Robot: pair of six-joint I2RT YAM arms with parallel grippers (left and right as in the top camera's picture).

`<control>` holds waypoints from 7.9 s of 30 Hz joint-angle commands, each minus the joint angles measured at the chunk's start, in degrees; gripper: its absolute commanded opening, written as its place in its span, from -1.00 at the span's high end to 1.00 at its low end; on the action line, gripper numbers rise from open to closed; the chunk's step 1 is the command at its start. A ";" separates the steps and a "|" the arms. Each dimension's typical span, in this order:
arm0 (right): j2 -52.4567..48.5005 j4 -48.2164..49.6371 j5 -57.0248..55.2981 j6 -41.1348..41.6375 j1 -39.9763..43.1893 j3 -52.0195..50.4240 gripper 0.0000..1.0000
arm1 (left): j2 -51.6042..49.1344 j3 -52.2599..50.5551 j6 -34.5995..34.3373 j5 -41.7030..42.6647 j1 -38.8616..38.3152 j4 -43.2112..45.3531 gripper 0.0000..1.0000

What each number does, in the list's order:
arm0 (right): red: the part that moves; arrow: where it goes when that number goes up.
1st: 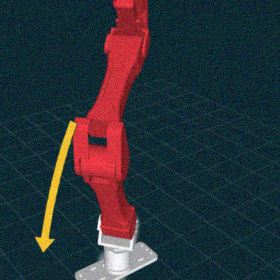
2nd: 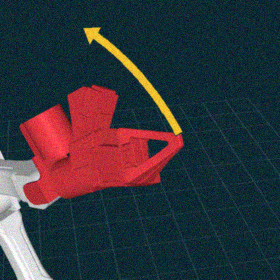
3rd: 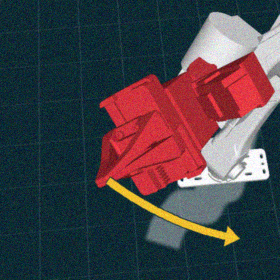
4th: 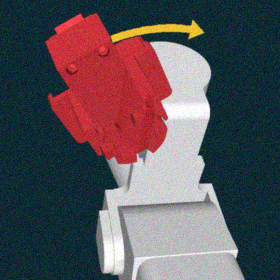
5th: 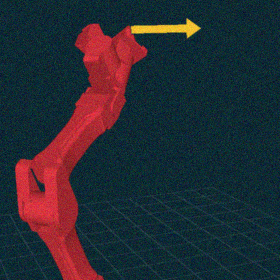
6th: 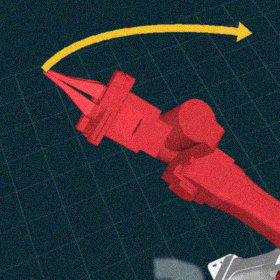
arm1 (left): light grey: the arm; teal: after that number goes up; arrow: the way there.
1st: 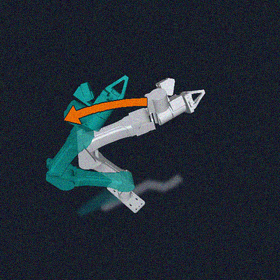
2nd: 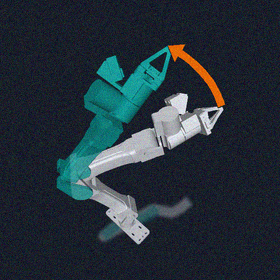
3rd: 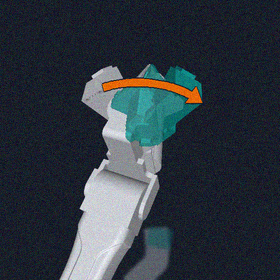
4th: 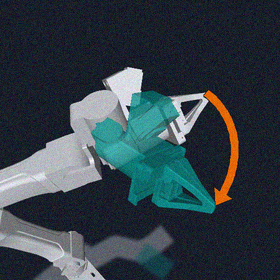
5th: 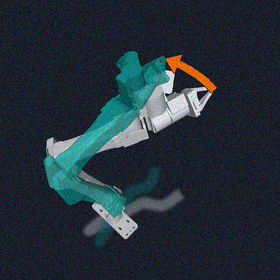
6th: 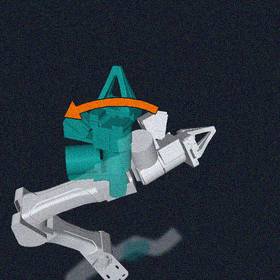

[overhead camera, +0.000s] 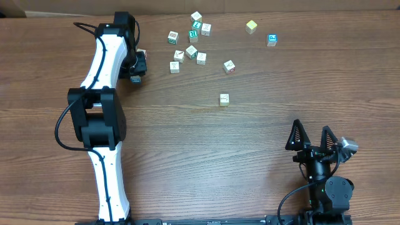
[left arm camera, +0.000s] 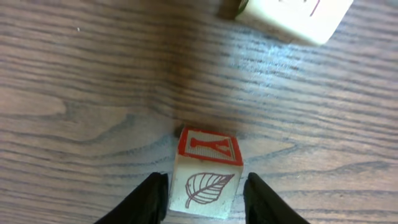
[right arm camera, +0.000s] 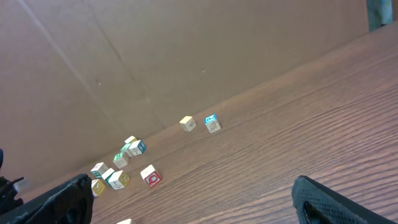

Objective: Form a horizontal line
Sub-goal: 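Lower the left gripper and grasp the red 'Y' leaf block, then carry the 'Y' block right and lower it left of the '5' block, then open the left gripper, release the 'Y' block and lift, then move the left gripper over the '5' block and grasp it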

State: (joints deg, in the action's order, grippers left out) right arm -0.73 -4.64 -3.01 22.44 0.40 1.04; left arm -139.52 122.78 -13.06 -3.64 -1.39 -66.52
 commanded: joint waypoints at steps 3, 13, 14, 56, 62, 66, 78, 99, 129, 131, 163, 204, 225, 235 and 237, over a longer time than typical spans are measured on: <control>0.33 0.26 -0.35 -0.42 0.31 -0.59 -1.00 | 0.52 -0.44 0.83 0.70 0.24 0.79 0.48; 0.33 0.26 -0.35 -0.42 0.31 -0.59 -1.00 | 0.57 0.13 1.77 8.63 -0.50 -2.47 0.73; 0.33 0.26 -0.35 -0.39 0.31 -0.59 -0.99 | 0.57 0.39 1.77 9.44 -0.92 -3.34 0.74; 0.33 0.26 -0.35 -0.39 0.31 -0.59 -1.00 | 0.55 2.54 -21.29 -1.18 -23.82 -13.77 0.55; 0.33 0.26 -0.37 -0.42 0.31 -0.59 -1.00 | 0.55 1.33 -21.86 -1.62 -23.89 -13.03 0.53; 0.33 0.26 -0.37 -0.39 0.31 -0.59 -1.00 | 0.55 1.11 -21.68 -1.62 -24.06 -13.22 0.25; 0.33 0.26 -0.35 -0.42 0.31 -0.59 -1.00 | 0.52 -0.90 -21.68 -1.29 -24.68 -12.74 0.31; 0.33 0.26 -0.37 -0.39 0.31 -0.59 -1.00 | 0.52 -0.92 -21.22 -4.39 -24.79 -11.45 0.47; 0.33 0.28 -0.35 -0.42 0.31 -0.59 -1.00 | 0.52 -0.92 -17.59 -0.72 -25.03 -12.81 0.38; 0.33 0.26 -0.35 -0.42 0.31 -0.59 -1.00 | 0.52 -0.92 -17.59 -0.74 -25.00 -13.03 0.37; 0.33 0.26 -0.35 -0.42 0.31 -0.59 -1.00 | 0.55 0.98 -17.55 -2.45 -24.33 -12.76 -0.05; 0.33 0.26 -0.37 -0.39 0.31 -0.59 -1.00 | 0.33 -0.02 -27.71 -2.93 -36.68 0.74 0.17; 0.33 0.26 -0.37 -0.39 0.31 -0.59 -0.99 | 0.33 -0.17 -26.56 -6.29 -36.68 1.92 0.61; 0.33 0.26 -0.35 -0.42 0.31 -0.59 -1.00 | 0.35 -0.17 -24.61 -11.50 -36.41 -0.94 0.57; 0.33 0.26 -0.35 -0.42 0.31 -0.59 -1.00 | 0.35 -0.17 -24.61 -11.58 -36.41 -1.66 0.56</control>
State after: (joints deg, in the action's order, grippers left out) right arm -0.73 -4.67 -3.01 22.44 0.40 1.04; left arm -139.37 122.87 -38.94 -12.36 -38.26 -66.98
